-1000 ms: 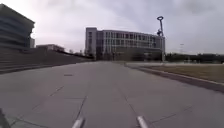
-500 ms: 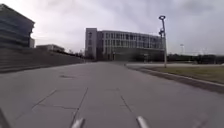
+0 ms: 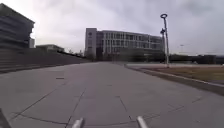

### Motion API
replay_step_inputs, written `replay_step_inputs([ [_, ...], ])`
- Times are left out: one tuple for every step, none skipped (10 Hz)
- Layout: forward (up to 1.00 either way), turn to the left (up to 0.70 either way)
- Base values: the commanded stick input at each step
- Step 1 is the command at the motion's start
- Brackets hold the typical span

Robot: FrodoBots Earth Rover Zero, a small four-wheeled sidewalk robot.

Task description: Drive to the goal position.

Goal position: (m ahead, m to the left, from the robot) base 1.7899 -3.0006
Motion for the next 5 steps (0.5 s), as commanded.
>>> replay_step_inputs([
  [0.45,0.0],
  [0.45,0.0],
  [0.45,0.0],
  [0.45,0.0],
  [0.45,0.0],
])
